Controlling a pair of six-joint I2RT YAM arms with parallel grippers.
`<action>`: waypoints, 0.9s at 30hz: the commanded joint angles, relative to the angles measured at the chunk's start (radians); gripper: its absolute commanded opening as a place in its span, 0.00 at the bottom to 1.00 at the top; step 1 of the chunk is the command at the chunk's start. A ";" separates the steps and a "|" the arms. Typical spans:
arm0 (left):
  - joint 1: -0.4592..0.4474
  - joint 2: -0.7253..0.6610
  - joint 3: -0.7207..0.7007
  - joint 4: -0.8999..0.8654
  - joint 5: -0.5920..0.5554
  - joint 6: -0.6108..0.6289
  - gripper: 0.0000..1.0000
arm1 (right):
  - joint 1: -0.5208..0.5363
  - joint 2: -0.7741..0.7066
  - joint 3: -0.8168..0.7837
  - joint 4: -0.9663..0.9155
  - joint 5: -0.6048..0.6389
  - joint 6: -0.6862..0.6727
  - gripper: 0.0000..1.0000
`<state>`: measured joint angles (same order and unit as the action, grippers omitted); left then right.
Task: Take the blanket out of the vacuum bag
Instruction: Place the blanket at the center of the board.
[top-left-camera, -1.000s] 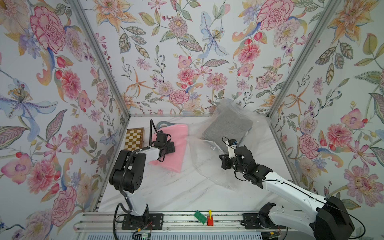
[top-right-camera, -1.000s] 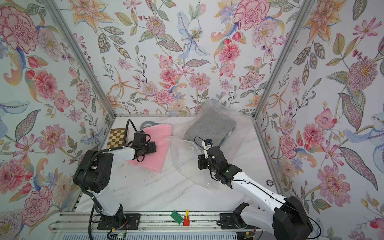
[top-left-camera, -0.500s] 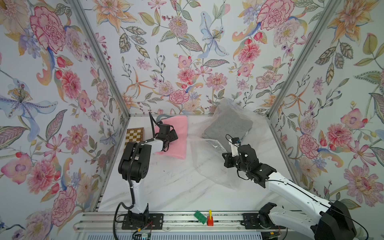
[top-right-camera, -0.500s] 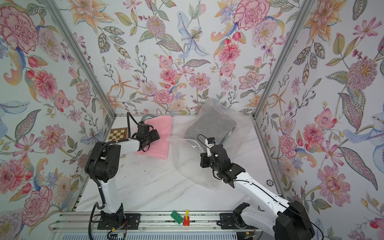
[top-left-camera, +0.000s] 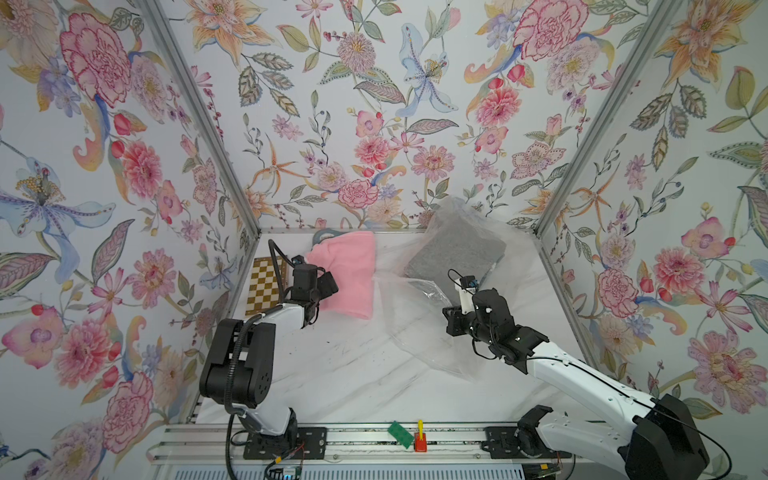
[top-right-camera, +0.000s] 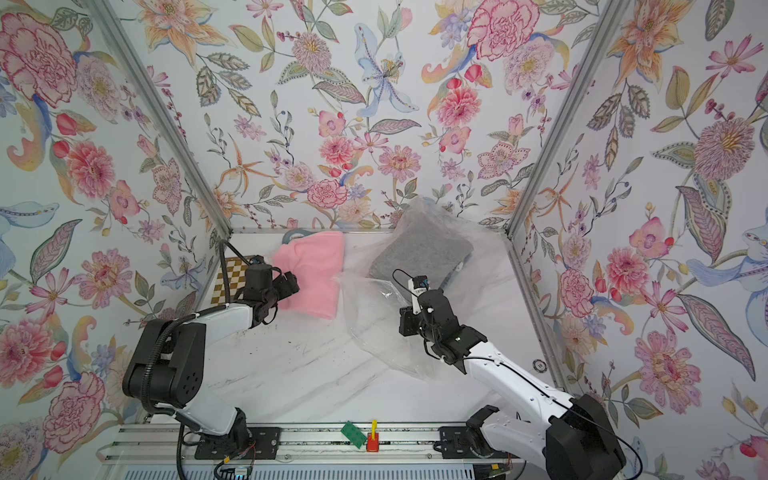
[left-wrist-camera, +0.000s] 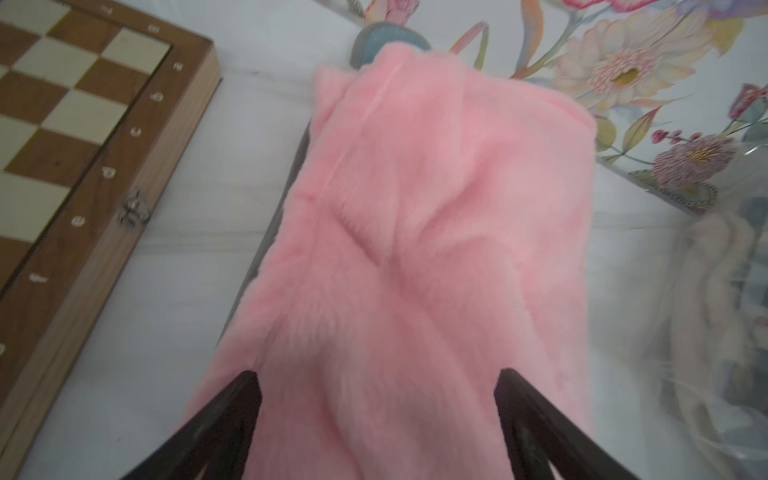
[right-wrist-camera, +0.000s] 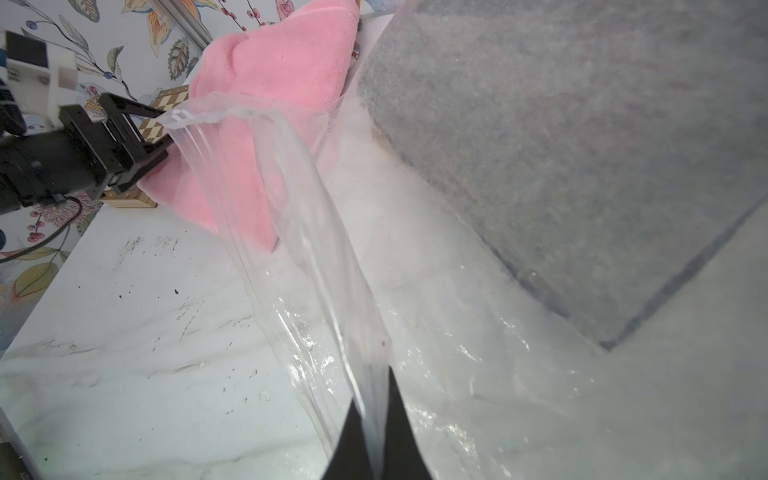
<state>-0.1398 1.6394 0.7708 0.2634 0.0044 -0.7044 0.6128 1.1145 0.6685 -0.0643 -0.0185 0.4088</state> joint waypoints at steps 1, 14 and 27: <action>0.002 0.024 -0.038 0.011 0.017 -0.034 0.92 | 0.007 -0.008 0.002 0.017 0.010 0.015 0.00; -0.130 -0.426 -0.148 0.025 -0.079 0.150 0.99 | 0.013 -0.030 0.060 -0.070 0.038 -0.038 0.00; -0.661 -0.458 -0.293 0.326 -0.017 -0.267 0.78 | 0.126 -0.024 0.166 -0.091 0.168 -0.196 0.00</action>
<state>-0.7368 1.1278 0.4808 0.4282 0.0174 -0.8387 0.7208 1.0958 0.7979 -0.1497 0.0917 0.2634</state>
